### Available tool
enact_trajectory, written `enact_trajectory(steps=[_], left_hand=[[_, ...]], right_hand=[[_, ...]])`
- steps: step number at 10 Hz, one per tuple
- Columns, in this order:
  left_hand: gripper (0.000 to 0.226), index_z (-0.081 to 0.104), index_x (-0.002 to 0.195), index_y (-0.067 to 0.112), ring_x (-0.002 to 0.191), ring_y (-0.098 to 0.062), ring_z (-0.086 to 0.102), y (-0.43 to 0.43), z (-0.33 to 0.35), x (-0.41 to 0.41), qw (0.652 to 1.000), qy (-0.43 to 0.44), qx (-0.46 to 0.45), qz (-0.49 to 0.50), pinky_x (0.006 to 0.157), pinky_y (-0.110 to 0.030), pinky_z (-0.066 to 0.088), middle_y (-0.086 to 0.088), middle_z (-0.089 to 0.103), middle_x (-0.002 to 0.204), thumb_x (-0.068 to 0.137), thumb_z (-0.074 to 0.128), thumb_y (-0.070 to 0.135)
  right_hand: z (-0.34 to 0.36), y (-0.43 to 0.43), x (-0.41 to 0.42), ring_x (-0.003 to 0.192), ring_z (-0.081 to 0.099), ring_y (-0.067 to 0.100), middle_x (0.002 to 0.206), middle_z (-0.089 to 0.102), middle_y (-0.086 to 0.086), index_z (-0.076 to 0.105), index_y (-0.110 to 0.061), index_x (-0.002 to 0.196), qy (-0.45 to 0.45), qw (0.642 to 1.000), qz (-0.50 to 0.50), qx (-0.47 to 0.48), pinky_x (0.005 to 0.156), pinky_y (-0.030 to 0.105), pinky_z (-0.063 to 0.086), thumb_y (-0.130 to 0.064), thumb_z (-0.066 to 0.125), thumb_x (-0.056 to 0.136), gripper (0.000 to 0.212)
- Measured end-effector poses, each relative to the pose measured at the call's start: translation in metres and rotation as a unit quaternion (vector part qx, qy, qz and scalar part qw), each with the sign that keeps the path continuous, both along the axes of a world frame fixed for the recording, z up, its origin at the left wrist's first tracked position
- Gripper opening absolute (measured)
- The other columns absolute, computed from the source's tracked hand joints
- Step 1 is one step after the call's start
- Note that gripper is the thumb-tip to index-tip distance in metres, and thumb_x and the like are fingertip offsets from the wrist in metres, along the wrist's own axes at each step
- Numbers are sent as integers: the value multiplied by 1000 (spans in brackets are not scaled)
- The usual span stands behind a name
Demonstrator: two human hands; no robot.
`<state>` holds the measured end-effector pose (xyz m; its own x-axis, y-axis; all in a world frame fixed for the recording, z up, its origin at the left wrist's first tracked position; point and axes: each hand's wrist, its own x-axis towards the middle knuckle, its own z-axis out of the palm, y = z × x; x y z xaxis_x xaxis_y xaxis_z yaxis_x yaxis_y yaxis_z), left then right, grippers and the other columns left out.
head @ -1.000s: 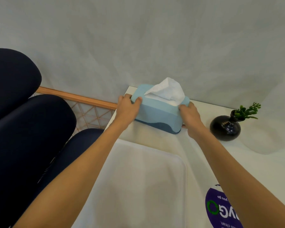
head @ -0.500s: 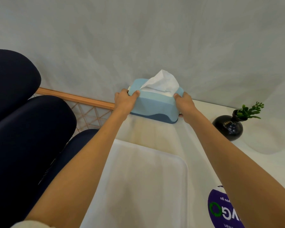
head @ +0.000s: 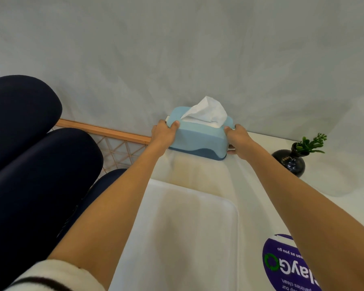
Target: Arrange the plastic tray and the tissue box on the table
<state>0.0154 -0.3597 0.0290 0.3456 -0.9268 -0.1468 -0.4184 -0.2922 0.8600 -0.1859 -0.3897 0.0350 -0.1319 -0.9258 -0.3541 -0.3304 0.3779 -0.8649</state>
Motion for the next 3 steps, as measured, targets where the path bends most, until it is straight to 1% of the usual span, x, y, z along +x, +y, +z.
enact_trajectory(steps=[1, 2, 3], left_hand=[[60, 40, 133, 2, 110, -30, 48, 10, 2, 3, 1000, 1, 16, -1, 78, -34, 35, -17, 48, 136, 95, 40, 48], [61, 39, 134, -1, 122, -34, 47, 27, 8, 5, 1000, -19, 16, 4, 79, -32, 34, -19, 47, 138, 96, 41, 46], [56, 40, 131, -3, 118, -36, 49, 45, 13, 1, 998, -57, -27, 21, 78, -34, 36, -23, 50, 132, 96, 46, 40]], right_hand=[[7, 15, -11, 125, 45, 33, 147, 37, 9, 21, -17, 147, 14, 1000, -2, 16, 89, 45, 46, -37, 39, 97, 56], [11, 33, -20, 127, 44, 34, 150, 35, 11, 22, -16, 147, 41, 999, 3, 9, 92, 44, 46, -36, 40, 97, 57], [13, 59, -24, 125, 46, 32, 149, 38, 13, 30, -13, 145, 116, 992, 20, -44, 90, 40, 45, -32, 42, 96, 54]])
